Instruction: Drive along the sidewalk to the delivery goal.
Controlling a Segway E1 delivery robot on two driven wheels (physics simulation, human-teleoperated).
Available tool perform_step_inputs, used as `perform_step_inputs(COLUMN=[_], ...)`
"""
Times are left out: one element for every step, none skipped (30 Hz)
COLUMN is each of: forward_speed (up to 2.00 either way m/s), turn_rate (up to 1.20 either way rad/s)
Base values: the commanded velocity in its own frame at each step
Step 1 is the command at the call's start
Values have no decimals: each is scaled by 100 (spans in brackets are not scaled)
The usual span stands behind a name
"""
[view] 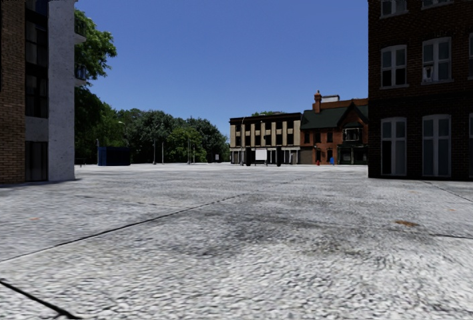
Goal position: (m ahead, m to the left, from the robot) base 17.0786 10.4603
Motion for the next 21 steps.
perform_step_inputs(forward_speed=[200,200,200,200,200,200,200,200,200,200,200,200,200,200,200,200,200,200,200,200,200], turn_rate=[-1,-1,-1,-1,-1,-1,-1,-1,-1,-1,-1,-1,-1,-1,-1,-1,-1,-1,-1,-1,-1])
